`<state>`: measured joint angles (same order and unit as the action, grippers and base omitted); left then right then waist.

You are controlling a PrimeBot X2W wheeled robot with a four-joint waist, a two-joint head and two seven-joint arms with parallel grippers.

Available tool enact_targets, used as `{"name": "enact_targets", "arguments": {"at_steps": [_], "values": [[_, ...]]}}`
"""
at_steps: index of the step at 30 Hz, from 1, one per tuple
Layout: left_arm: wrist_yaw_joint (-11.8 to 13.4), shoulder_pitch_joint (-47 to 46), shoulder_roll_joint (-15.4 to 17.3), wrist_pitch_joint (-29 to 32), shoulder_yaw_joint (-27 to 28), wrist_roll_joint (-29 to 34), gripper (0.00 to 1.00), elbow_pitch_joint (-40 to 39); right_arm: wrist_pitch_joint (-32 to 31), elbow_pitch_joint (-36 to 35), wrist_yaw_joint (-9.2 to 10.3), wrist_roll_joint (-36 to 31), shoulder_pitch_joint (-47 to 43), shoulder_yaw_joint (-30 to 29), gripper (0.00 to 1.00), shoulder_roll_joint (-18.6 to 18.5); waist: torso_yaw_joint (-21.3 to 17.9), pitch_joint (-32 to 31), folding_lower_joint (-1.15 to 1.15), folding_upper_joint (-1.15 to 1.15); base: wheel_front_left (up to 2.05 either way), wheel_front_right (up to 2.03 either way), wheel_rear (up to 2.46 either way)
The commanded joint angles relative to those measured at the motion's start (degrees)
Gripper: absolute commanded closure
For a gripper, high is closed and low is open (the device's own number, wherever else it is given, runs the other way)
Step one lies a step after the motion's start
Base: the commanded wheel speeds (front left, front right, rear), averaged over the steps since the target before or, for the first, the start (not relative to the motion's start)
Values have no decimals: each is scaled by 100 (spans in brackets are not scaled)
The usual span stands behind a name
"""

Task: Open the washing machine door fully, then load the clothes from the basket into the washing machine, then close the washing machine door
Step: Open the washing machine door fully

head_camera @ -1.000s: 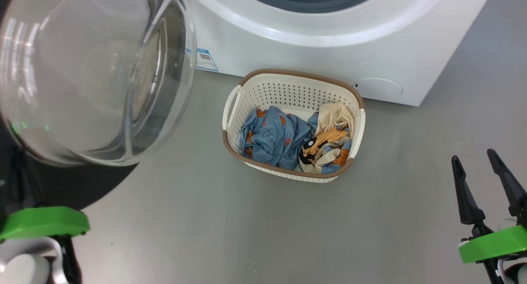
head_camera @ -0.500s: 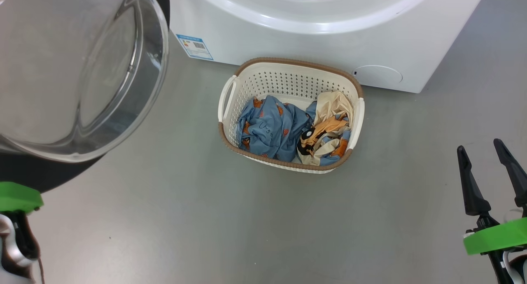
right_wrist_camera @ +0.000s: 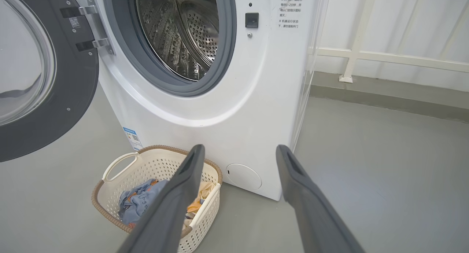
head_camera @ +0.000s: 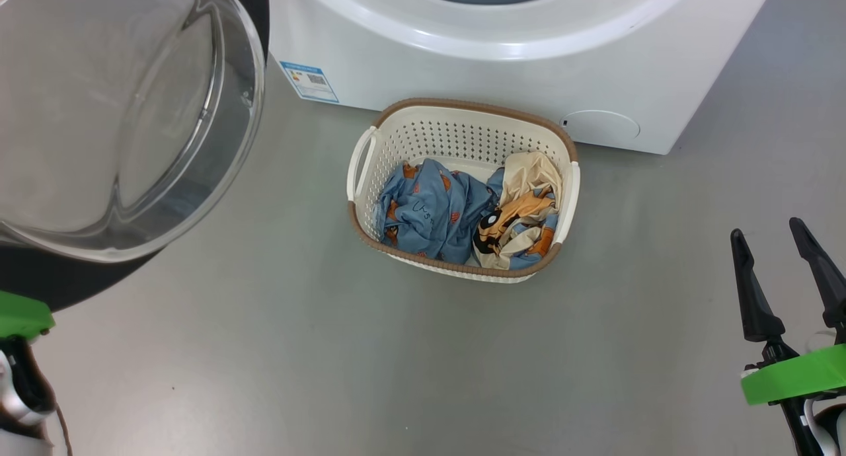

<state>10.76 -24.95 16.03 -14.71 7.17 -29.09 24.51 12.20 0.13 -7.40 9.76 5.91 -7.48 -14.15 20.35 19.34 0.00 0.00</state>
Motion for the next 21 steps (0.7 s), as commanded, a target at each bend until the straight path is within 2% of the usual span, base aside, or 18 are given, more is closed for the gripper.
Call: {"name": "enact_targets", "arguments": {"at_steps": [1, 3, 9, 12, 21], "values": [[-41, 130, 221, -29, 355, 172, 100, -276, 27, -128, -9, -6, 52, 152, 0, -25, -9, -29, 0, 0, 0, 0, 0], [-41, 218, 150, -29, 409, 238, 100, -375, 33, -122, -9, -9, 44, 155, 0, -10, -10, -44, 0, 0, 0, 0, 0], [-34, 880, -391, -29, 621, 664, 100, -1250, 71, -100, -9, -31, -24, 216, 0, 108, -18, -162, 0, 0, 0, 0, 0], [-132, 1212, -633, -29, 668, 859, 100, -1771, 89, -109, -9, -40, -52, 255, 0, 159, -37, -234, 0, 0, 0, 0, 0], [-402, 2189, -1082, -29, 181, 1473, 100, -2970, 122, -163, -9, -58, -208, 350, 0, 335, -140, -525, 0, 0, 0, 0, 0]]}}
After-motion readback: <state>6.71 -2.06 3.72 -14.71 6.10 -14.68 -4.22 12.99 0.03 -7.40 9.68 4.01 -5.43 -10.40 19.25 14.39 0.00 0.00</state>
